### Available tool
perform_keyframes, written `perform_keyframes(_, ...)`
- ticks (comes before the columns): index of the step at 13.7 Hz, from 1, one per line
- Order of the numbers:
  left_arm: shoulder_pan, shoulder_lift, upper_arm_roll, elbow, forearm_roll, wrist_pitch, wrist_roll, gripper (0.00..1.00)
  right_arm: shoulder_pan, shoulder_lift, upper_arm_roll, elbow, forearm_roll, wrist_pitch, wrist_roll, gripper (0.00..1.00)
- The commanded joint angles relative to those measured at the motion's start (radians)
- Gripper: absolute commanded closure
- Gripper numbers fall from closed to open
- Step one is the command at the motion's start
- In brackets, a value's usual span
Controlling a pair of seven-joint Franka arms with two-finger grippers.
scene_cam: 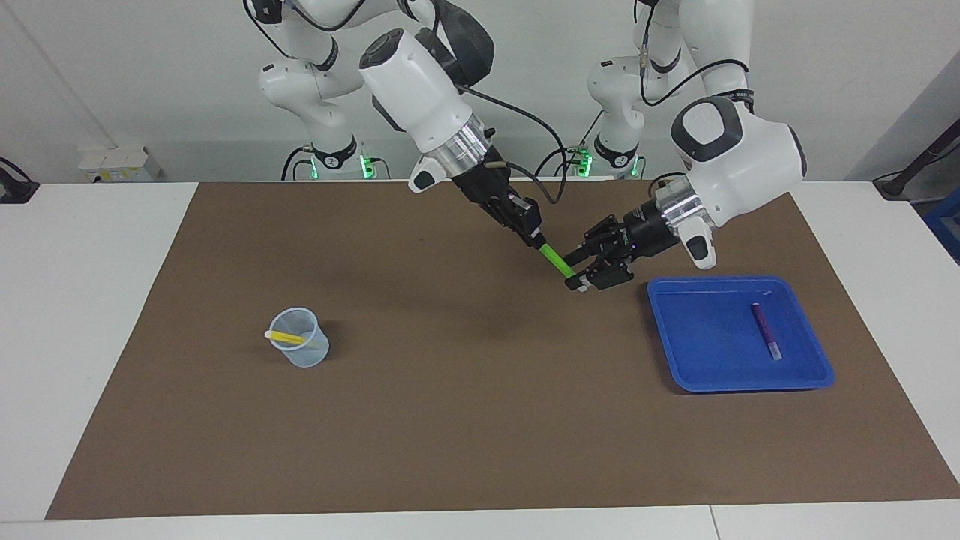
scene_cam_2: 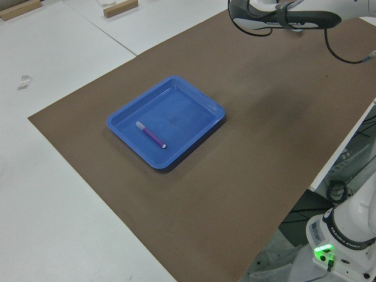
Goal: Right arm passes pens to left for tray arrangement
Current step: 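Grasp the green pen with the left gripper and open the right gripper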
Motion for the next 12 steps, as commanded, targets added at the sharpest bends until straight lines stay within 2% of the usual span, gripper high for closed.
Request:
perform_keyframes(1,-0.008,-0.038,0.007,-0.038,-0.016,-0.002,-0.007,0.43,0.002,-0.003,0.001,-0.011,0.005,0.026,0.013,1.0)
perform_keyframes(2,-0.01,-0.038,0.007,-0.038,-0.016,-0.002,-0.007,0.5,0.002,-0.003,0.001,-0.011,0.005,0.026,0.013,1.0)
perform_keyframes(3,-0.01,-0.038,0.007,-0.04,-0.016,-0.002,-0.007,0.68,0.002,-0.003,0.001,-0.011,0.005,0.026,0.013,1.0)
perform_keyframes(4,-0.008,-0.038,0.007,-0.04,-0.016,-0.004,-0.007,0.95,0.002,-0.003,0.001,-0.011,0.005,0.026,0.013,1.0)
perform_keyframes(5,-0.005,-0.038,0.007,-0.04,-0.017,-0.008,-0.009,1.0,0.002,-0.003,0.001,-0.011,0.005,0.026,0.013,1.0)
perform_keyframes(10,-0.005,-0.038,0.006,-0.032,-0.016,-0.024,-0.007,1.0,-0.002,0.0,0.003,-0.011,0.013,0.023,0.011,1.0)
perform_keyframes(11,-0.005,-0.038,0.006,-0.031,-0.014,-0.027,-0.001,1.0,-0.007,0.001,0.003,-0.011,0.019,0.02,0.014,0.42)
perform_keyframes(12,-0.002,-0.038,0.007,-0.031,-0.011,-0.031,0.028,1.0,-0.002,0.002,0.001,-0.011,0.019,0.02,0.023,0.0)
